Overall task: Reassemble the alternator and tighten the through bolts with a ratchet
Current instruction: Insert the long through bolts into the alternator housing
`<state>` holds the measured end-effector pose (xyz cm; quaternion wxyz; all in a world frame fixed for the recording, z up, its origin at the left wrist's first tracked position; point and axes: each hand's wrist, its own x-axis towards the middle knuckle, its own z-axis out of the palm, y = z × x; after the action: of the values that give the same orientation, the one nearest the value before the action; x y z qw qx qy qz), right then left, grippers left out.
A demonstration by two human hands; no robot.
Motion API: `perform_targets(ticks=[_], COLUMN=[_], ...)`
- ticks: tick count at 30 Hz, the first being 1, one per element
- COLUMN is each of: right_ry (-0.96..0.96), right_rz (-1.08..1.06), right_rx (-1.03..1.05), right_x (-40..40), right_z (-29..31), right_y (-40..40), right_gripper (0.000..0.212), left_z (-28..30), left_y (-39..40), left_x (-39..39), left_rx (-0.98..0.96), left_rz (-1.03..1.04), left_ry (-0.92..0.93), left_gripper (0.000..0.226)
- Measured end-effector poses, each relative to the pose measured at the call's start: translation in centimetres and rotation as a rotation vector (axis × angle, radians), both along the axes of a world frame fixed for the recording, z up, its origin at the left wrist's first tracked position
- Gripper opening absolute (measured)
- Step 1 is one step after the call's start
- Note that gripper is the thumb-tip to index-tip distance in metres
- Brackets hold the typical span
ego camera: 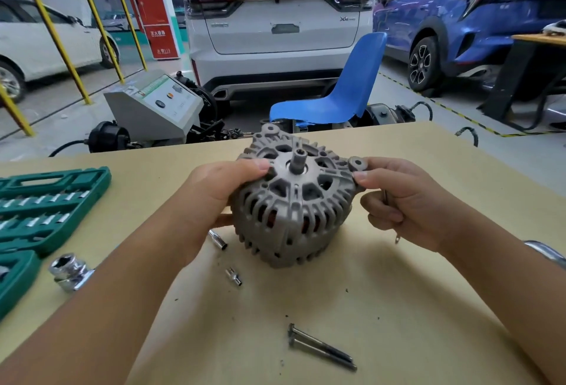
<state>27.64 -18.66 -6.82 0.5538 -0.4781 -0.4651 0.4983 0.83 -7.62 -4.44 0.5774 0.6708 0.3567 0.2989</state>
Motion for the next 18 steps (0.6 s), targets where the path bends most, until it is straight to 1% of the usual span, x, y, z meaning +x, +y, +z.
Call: perform_targets(ticks=[4, 6, 8, 10, 12, 14, 15, 17, 18], right_ry=[-0.014, -0.020, -0.013, 0.022, 0.080, 0.048, 0.016, -0.016, -0.025], right_rz=[0.080, 0.104, 0.066, -0.066, -0.266, -0.382, -0.377, -0.301, -0.261], right_rx=[0.064, 0.089, 0.084, 0.022, -0.094, -0.199, -0.244, -0.320, -0.351], right_x=[-0.3, -0.5, -0.8, -1.3, -1.6, -1.6, -1.5, -1.5, -1.5], right_z=[0.2, 0.3, 0.4, 0.3, 0.1, 0.0, -0.1, 0.1, 0.2], right_y=[-0.1, -0.1, -0.1, 0.0, 0.4, 0.5, 0.5, 0.3, 0.2], right_gripper=[0.011, 0.008, 0.009, 0.020, 0.036, 0.044, 0.045, 0.047, 0.054], left_z=[-0.6, -1.1, -1.4, -1.6, -1.5, -1.5, -1.5, -1.6, -1.5], left_y=[0.3, 0.4, 0.5, 0.4, 0.2, 0.0, 0.0, -0.2, -0.4], left_x=[-0.6, -1.1, -1.2, -0.9, -0.5, -0.4, -0.4, -0.4, -0.3], left_rx=[0.032, 0.046, 0.055, 0.085, 0.092, 0.064, 0.041, -0.018, -0.056], left_rz=[-0.135, -0.155, -0.153, -0.149, -0.115, -0.094, -0.098, -0.113, -0.122], left_ry=[-0.045, -0.083, -0.095, -0.080, -0.079, -0.078, -0.074, -0.067, -0.071], left_gripper=[0.039, 0.036, 0.038, 0.040, 0.041, 0.045, 0.049, 0.050, 0.047])
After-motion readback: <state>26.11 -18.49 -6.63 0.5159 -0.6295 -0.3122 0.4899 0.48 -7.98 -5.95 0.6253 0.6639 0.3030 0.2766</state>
